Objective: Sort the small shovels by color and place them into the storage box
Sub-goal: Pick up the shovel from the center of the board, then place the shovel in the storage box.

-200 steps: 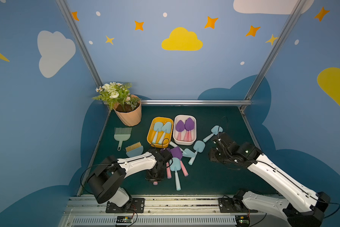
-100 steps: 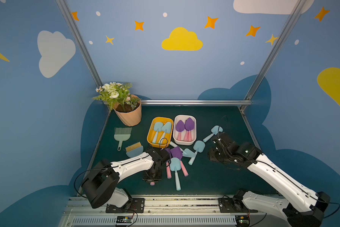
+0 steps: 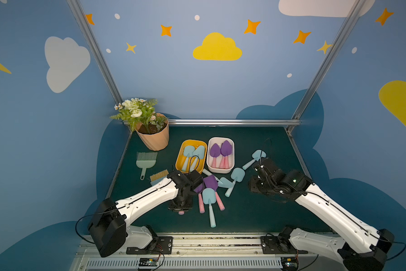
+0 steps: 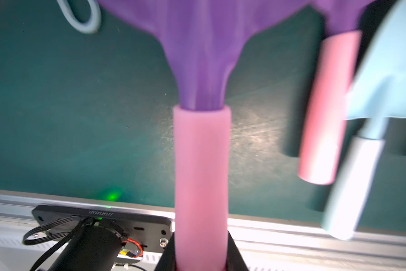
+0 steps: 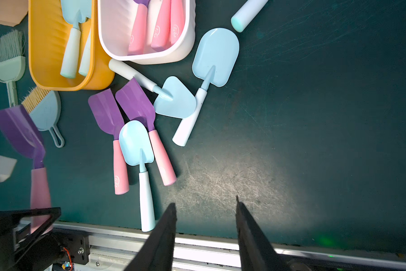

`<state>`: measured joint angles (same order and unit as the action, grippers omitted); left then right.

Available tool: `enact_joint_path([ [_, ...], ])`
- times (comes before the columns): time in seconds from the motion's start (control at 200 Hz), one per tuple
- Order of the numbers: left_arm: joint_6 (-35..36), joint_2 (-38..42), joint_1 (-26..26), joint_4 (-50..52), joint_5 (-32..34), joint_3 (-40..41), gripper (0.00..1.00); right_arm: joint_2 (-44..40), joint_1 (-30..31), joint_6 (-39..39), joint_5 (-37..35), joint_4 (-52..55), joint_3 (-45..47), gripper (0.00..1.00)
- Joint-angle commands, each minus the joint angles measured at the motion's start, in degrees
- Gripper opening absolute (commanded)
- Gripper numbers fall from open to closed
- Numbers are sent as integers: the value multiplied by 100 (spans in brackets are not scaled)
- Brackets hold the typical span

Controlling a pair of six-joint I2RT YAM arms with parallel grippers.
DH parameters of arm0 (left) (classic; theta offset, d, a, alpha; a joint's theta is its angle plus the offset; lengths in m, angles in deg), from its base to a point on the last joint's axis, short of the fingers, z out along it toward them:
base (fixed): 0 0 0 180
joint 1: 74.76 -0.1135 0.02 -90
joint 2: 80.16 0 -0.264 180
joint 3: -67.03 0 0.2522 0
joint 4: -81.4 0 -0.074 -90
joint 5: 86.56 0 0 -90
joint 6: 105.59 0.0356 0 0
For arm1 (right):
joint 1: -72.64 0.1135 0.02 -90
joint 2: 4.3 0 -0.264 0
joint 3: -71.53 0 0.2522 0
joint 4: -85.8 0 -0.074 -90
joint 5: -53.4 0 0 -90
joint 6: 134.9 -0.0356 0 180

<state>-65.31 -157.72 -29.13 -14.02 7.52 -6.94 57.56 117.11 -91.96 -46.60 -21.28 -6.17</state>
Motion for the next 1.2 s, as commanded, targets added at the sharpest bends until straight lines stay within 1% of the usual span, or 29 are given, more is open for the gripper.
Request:
enact_joint_path([
  [0.0, 273, 50, -37, 657, 231, -632, 3, -104, -45, 97, 7, -51, 55, 43],
  [0.185, 721, -364, -75, 797, 401, -1729, 3, -217, -91, 101, 62, -38, 194, 43],
  [0.265, 953, -720, -106, 827, 374, -2273, 3, -277, -97, 93, 78, -31, 274, 43],
  [0.38, 1288, -1404, -124, 927, 297, -3266, 3, -406, -131, 84, 77, -21, 369, 43],
  [0.546, 1731, -2607, -159, 1285, 226, -5024, 3, -632, -234, 100, 89, 56, 468, 43],
  [0.681, 1996, -3719, -194, 1767, 281, -6858, 3, -834, -375, 114, 131, 135, 562, 44],
  [0.831, 2141, -5139, -260, 2444, 282, -9138, 3, -1032, -517, 137, 208, 200, 659, 44],
  [0.886, 2171, -5528, -296, 2515, 230, -9759, 3, -1084, -556, 153, 256, 221, 704, 44],
  [0.956, 2112, -5856, -366, 2431, 83, -10078, 3, -1131, -611, 176, 317, 241, 751, 44],
  [1.196, 2036, -6316, -571, 1760, -109, -9800, 3, -1211, -729, 250, 520, 264, 905, 44],
])
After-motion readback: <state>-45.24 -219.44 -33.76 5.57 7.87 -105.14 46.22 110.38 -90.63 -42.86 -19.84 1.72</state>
